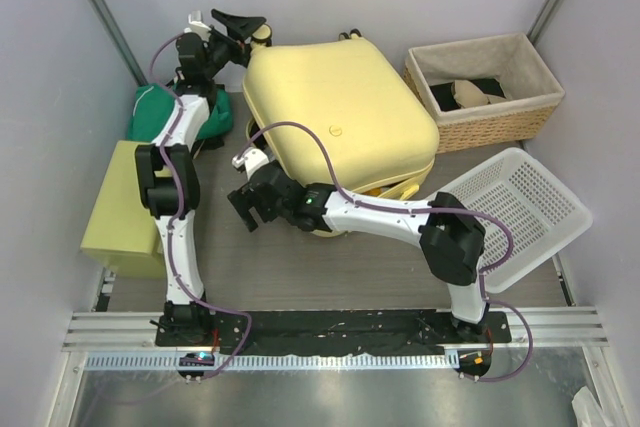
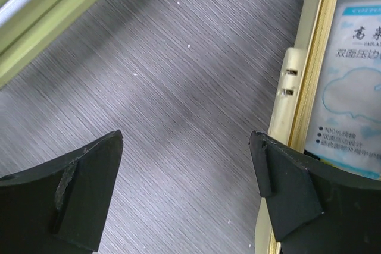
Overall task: Open, take out, and arrange the luggage
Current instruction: Open the luggage at the center of the board.
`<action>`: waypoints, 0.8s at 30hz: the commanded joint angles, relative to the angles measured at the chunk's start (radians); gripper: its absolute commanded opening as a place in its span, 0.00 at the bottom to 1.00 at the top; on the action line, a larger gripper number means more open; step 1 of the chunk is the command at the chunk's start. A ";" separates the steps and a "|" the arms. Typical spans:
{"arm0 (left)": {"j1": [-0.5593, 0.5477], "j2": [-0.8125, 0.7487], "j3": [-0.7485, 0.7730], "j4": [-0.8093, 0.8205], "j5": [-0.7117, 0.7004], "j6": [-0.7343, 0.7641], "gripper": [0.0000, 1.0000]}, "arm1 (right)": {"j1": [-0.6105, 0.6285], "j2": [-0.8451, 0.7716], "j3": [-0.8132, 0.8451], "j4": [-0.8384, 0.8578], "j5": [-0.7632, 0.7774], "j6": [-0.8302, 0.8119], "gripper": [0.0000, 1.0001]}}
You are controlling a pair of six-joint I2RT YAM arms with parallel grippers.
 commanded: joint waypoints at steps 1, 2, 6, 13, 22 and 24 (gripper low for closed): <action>-0.023 -0.039 0.173 0.244 -0.050 -0.053 0.91 | -0.036 -0.039 -0.016 0.054 -0.059 0.016 0.96; -0.027 -0.034 0.188 0.244 -0.053 -0.058 0.91 | -0.038 -0.033 -0.016 0.060 -0.076 0.018 0.96; -0.032 -0.031 0.193 0.241 -0.067 -0.059 0.91 | -0.040 -0.007 -0.013 0.069 -0.105 0.036 0.96; -0.032 -0.030 0.213 0.233 -0.080 -0.059 0.92 | -0.072 0.001 -0.035 0.080 -0.125 0.059 0.96; -0.032 -0.057 0.130 0.249 -0.042 -0.049 0.93 | -0.118 -0.081 -0.097 0.083 0.131 0.013 0.96; -0.030 -0.059 0.091 0.267 -0.040 -0.052 0.93 | -0.124 -0.112 -0.102 0.083 0.190 -0.010 0.96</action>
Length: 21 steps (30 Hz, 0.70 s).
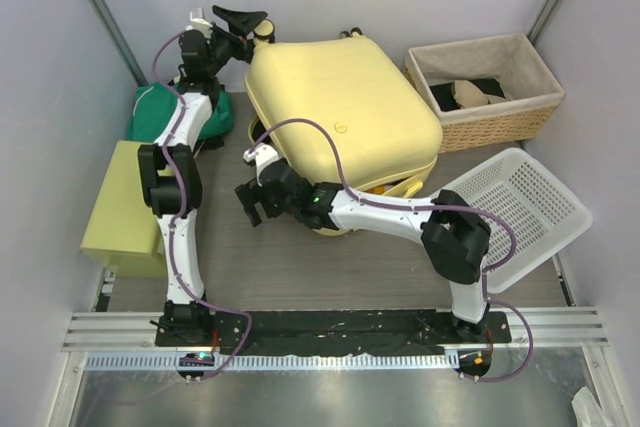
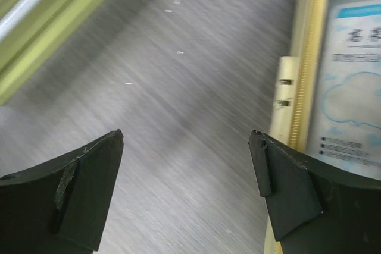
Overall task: Open, take out, and arrange the luggage
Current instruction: Open the luggage at the center of the board.
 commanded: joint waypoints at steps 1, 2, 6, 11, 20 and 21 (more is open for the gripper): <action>-0.018 -0.099 -0.003 0.300 -0.012 -0.033 0.93 | -0.084 -0.106 -0.032 -0.030 0.266 -0.068 0.96; -0.018 -0.096 -0.016 0.305 -0.012 -0.040 0.93 | -0.090 -0.113 -0.032 -0.030 0.282 -0.083 0.96; -0.018 -0.091 -0.019 0.317 -0.012 -0.042 0.93 | -0.105 -0.146 -0.035 -0.029 0.329 -0.123 0.97; -0.017 -0.096 -0.020 0.297 -0.002 -0.027 0.94 | -0.115 -0.170 -0.045 -0.012 0.408 -0.200 0.97; 0.017 -0.169 -0.190 0.248 0.008 0.055 1.00 | -0.115 -0.225 0.003 -0.007 0.601 -0.365 0.97; 0.023 -0.192 -0.218 0.247 0.003 0.062 1.00 | -0.118 -0.227 0.008 -0.007 0.613 -0.393 0.97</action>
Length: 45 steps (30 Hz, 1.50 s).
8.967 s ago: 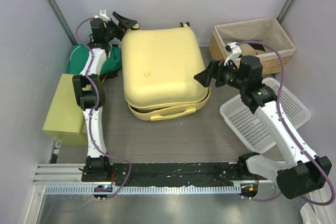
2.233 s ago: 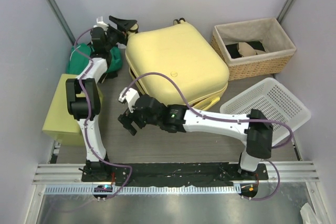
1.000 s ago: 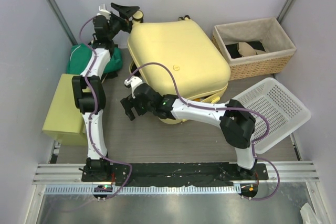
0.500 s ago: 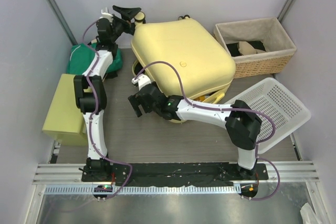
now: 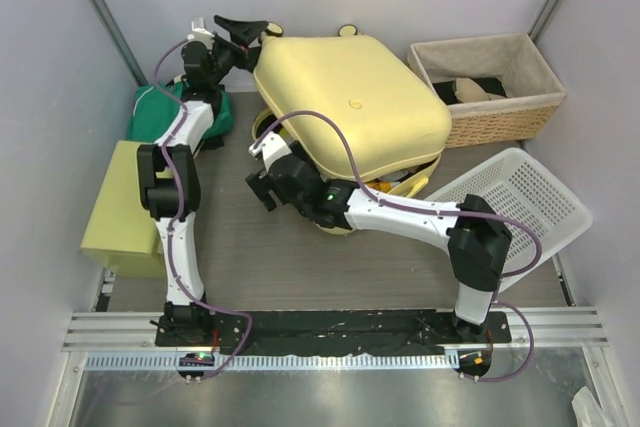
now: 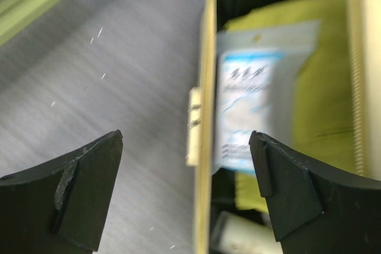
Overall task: Open, take out, and arrange the luggage
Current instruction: Open the luggage at the center of the board.
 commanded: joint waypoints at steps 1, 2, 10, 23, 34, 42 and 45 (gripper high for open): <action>0.038 -0.168 -0.113 0.095 0.019 0.075 1.00 | -0.114 -0.111 0.056 0.011 0.366 -0.186 0.97; 0.041 -0.180 -0.133 0.074 0.014 0.091 1.00 | -0.115 -0.113 0.059 0.011 0.384 -0.195 0.97; 0.043 -0.297 -0.201 -0.300 -0.018 0.368 1.00 | -0.189 -0.128 0.066 0.011 0.410 -0.235 0.98; 0.043 -0.513 -0.483 -0.538 -0.227 0.599 1.00 | -0.292 -0.156 0.078 0.017 0.403 -0.252 0.98; -0.051 -0.671 -0.778 -0.568 -0.259 0.645 1.00 | -0.376 -0.206 0.055 0.006 0.389 -0.193 0.99; -0.119 -0.661 -0.873 -0.643 -0.248 0.691 1.00 | -0.441 -0.212 0.030 -0.029 0.369 -0.128 0.99; -0.119 -0.659 -0.908 -0.652 -0.216 0.701 1.00 | -0.464 -0.208 0.024 -0.033 0.386 -0.116 0.99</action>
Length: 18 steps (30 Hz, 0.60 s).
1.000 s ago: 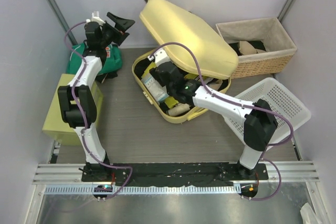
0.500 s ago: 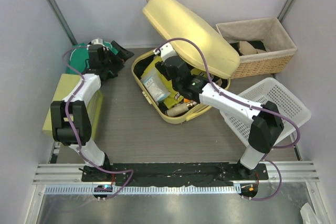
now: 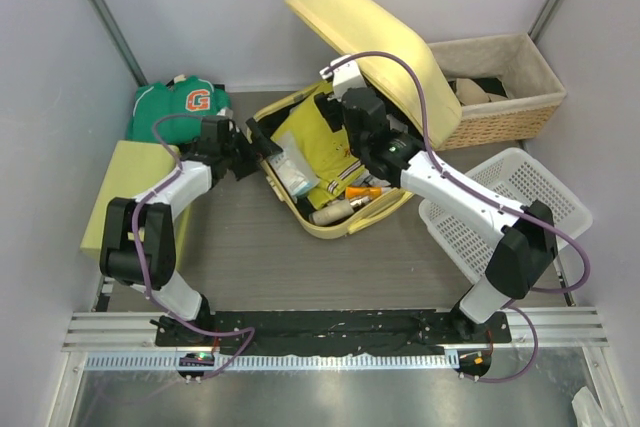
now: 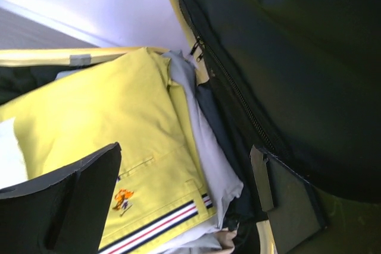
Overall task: Open, take out, and arrange the luggage
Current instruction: Open the luggage at the center of the board.
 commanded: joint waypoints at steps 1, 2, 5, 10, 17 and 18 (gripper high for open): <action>0.001 -0.025 -0.047 -0.033 0.046 0.039 1.00 | -0.148 -0.009 -0.023 -0.083 0.172 0.205 0.99; -0.001 -0.024 -0.052 -0.036 0.057 0.039 1.00 | -0.151 -0.006 -0.026 -0.088 0.181 0.211 0.99; -0.007 0.008 -0.043 -0.059 0.095 0.047 1.00 | -0.165 0.003 -0.027 -0.106 0.202 0.231 0.99; -0.021 0.054 -0.049 -0.075 0.144 0.050 1.00 | -0.183 0.014 -0.023 -0.135 0.215 0.260 0.99; -0.016 0.068 -0.044 -0.116 0.140 0.087 0.43 | -0.203 0.014 -0.015 -0.157 0.190 0.278 0.99; -0.016 0.071 -0.038 -0.128 0.118 0.091 0.35 | -0.206 0.013 -0.017 -0.155 0.179 0.283 0.99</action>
